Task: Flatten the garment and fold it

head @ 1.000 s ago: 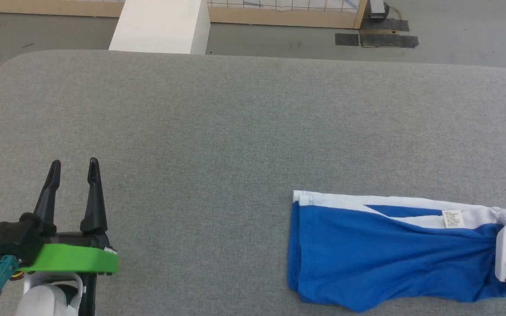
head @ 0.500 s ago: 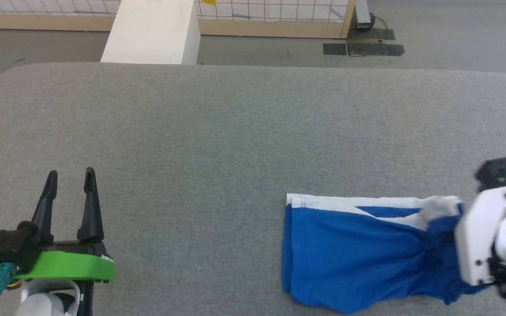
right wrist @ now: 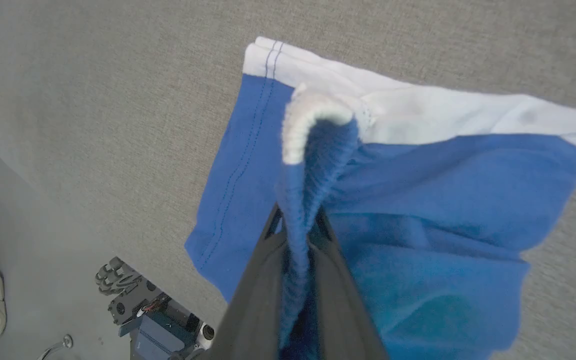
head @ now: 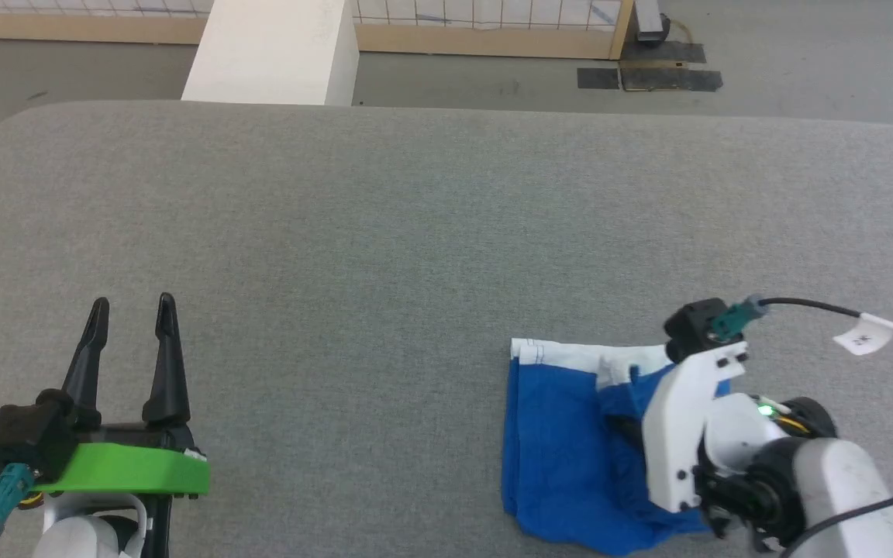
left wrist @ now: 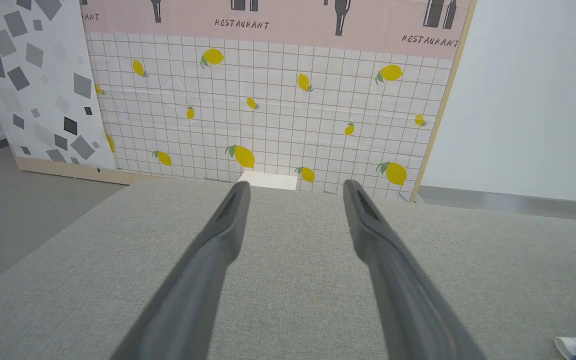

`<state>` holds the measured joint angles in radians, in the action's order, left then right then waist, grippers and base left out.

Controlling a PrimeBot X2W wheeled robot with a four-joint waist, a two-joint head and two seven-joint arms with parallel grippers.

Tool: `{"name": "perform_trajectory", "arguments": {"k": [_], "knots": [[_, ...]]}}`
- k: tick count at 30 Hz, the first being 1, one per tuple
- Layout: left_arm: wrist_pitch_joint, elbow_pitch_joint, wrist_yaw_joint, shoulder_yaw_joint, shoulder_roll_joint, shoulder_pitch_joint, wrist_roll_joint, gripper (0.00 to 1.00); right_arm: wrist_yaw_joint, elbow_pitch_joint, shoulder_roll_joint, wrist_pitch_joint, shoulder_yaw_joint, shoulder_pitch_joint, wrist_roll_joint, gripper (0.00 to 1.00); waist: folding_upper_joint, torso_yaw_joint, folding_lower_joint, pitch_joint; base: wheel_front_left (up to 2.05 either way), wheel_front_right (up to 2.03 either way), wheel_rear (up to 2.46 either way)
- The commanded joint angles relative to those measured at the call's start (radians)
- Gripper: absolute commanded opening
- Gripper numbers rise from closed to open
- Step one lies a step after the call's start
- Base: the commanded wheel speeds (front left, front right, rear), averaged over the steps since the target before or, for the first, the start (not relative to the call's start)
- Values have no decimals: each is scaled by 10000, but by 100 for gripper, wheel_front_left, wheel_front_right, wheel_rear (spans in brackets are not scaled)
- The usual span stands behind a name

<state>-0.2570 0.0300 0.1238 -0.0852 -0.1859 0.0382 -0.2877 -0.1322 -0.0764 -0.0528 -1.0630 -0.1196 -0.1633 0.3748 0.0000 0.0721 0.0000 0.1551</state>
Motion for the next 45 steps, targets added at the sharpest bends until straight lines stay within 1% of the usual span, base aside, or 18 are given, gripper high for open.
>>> {"name": "perform_trajectory", "arguments": {"k": [1, 6, 12, 13, 14, 17, 20, 22, 25, 28, 30, 32, 33, 35, 37, 39, 42, 45], "knots": [[-47, -3, 68, -14, 18, -99, -63, 100, 15, 301, 20, 356, -166, -246, 91, 0, 0, 69, 0, 20, 0, 0, 0], [-47, -59, 68, 46, 70, -122, -102, 100, 15, 1786, 23, 1599, -946, -628, 662, 0, 0, 240, 0, 58, 0, 0, 0], [-47, -106, 68, 100, 128, -121, -117, 100, 15, 3342, 24, 2762, -1551, -1059, 364, 0, 0, 337, 0, 99, 0, 0, 0], [-47, -106, 68, 100, 134, -118, -120, 100, 15, 3483, 24, 2950, -1663, -1136, 247, 34, 0, 339, 0, 104, 0, 0, 0], [-47, -101, 69, 107, 135, -117, -119, 100, 15, 3630, 25, 3098, -1825, -1203, 180, 98, 0, 338, 0, 104, 0, 0, 0], [-47, -97, 69, 91, 125, -160, -119, 100, 15, 3681, 25, 3316, -2267, -1425, 16, 100, 0, 279, 0, 86, 0, 0, 0], [-47, -86, 69, 92, 118, -190, -105, 100, 15, 3247, 25, 3261, -2594, -1618, -213, 100, 0, 216, 0, 48, 0, 0, 0], [-47, -73, 69, 120, 102, -191, -103, 100, 15, 2700, 25, 3080, -2755, -1675, -434, 100, 0, 162, 0, 8, 0, 0, 0], [-47, -69, 69, 173, 48, -204, -89, 100, 15, 1515, 25, 2669, -2816, -1586, -722, 100, 0, 56, 0, -45, 0, 0, 0], [-47, -59, 69, 204, 46, -201, -72, 100, 15, 341, 25, 2382, -2352, -1266, -867, 100, 0, -25, 0, -93, 0, 0, 0], [-47, -60, 69, 232, 46, -220, -67, 100, 15, -304, 25, 2287, -1681, -945, -1111, 100, 0, -82, 0, -121, 0, 0, 0], [-47, -59, 69, 251, 53, -235, -57, 100, 15, -672, 25, 2167, -885, -563, -1404, 100, 0, -137, 0, -127, 0, 0, 0], [-47, -57, 69, 271, 62, -238, -52, 100, 15, -772, 25, 2053, -490, -369, -1787, 100, 0, -149, 0, -128, 0, 0, 0], [-47, -53, 69, 307, 74, -229, -47, 100, 15, -856, 25, 1927, 220, 21, -2031, 100, 0, -155, 0, -109, 0, 0, 0], [-47, -60, 69, 368, 70, -200, -50, 100, 15, -797, 26, 1810, 681, 370, -2405, 100, 0, -138, 0, -100, 0, 0, 0], [-47, -66, 69, 413, 62, -181, -57, 100, 15, -623, 26, 1805, 1007, 681, -2376, 100, 0, -117, 0, -90, 0, 0, 0], [-47, -41, 69, 448, 48, -145, -71, 100, 15, -209, 26, 1886, 1101, 978, -2436, 100, 0, -87, 0, -63, 0, 0, 0], [-47, -68, 69, 514, 38, -161, -90, 100, 15, 478, 26, 2137, 882, 1098, -2356, 100, 0, -56, 0, -44, 0, 0, 0]]}}
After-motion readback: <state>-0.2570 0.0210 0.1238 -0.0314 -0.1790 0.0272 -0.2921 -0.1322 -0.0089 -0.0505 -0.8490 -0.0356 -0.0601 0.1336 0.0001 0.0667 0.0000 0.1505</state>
